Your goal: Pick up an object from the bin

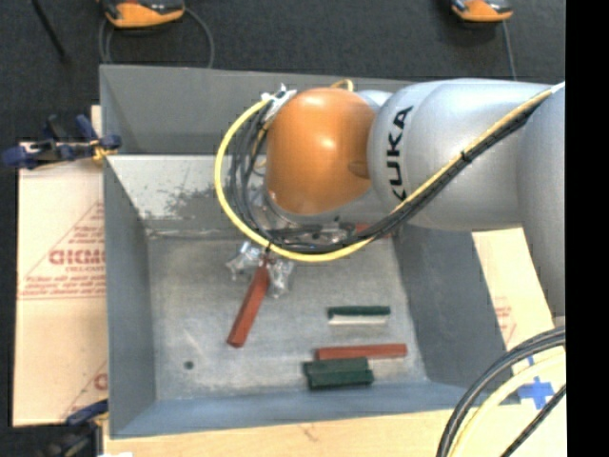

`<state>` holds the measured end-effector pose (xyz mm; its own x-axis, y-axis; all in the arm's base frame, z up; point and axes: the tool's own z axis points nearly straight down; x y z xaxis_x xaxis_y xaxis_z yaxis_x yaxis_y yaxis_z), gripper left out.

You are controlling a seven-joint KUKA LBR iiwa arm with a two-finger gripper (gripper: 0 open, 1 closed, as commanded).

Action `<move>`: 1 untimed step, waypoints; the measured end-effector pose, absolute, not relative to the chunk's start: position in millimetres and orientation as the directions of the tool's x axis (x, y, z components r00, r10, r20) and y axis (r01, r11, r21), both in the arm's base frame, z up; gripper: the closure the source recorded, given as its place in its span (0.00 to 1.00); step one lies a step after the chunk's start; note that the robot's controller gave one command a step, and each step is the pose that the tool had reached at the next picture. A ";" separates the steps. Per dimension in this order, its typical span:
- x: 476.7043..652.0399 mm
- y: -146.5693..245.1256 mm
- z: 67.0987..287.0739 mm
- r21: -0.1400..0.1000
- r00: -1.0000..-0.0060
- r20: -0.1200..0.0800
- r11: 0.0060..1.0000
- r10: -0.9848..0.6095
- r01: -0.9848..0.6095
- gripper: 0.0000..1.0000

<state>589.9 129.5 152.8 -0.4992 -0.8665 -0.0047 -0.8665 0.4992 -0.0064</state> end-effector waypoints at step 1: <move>591.8 128.4 176.1 -0.006 -0.508 -0.004 0.508 -0.862 -0.862 1.00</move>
Offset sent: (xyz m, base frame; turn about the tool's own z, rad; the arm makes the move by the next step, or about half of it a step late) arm 0.0000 0.0000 0.0210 0.0000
